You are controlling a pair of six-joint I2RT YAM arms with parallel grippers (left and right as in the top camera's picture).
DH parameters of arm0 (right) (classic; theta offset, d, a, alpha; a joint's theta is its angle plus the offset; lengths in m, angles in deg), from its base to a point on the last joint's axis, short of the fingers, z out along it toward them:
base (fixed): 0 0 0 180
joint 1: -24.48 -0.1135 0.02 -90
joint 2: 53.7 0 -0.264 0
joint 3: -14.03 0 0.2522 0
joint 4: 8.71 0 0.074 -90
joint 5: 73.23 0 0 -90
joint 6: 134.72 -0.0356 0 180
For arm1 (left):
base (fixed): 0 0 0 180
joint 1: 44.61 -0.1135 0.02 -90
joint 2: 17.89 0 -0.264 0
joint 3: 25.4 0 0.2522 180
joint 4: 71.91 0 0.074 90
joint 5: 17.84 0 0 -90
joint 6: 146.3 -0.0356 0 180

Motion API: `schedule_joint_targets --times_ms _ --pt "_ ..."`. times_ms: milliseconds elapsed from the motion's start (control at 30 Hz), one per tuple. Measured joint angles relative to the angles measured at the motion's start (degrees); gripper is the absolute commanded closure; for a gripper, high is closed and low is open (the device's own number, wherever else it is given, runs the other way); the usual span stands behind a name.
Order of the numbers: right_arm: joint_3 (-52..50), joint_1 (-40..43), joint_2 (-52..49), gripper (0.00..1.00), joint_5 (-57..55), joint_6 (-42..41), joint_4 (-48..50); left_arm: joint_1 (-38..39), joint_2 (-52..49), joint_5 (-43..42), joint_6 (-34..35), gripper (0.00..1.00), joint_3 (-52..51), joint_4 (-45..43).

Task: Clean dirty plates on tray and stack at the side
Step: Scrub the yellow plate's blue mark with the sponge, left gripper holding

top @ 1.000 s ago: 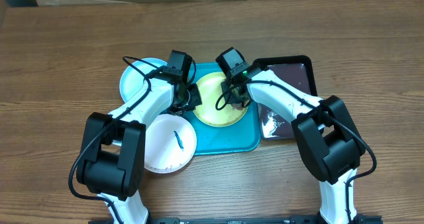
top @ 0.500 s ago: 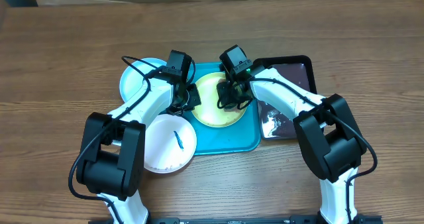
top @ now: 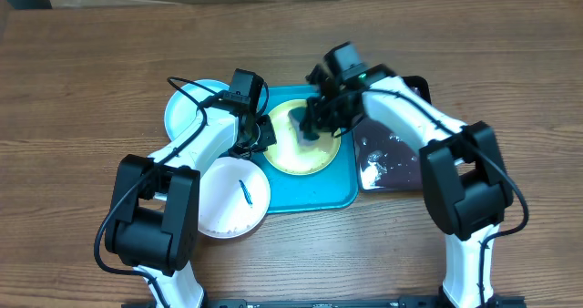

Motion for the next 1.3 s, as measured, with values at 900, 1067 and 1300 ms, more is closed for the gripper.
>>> schedule_joint_targets --times_ms 900,1067,1300 --pt "-15.5 1.8 0.2 0.96 15.5 -7.3 28.5 0.0 0.0 0.2 0.0 0.96 0.0 0.0" --pt "-18.1 1.2 0.2 0.96 17.6 -9.0 32.9 0.0 0.0 0.2 0.0 0.96 0.0 0.0" --pt "-18.3 1.1 0.2 0.96 18.6 -10.2 34.1 0.0 0.0 0.1 0.0 0.96 0.0 0.0"
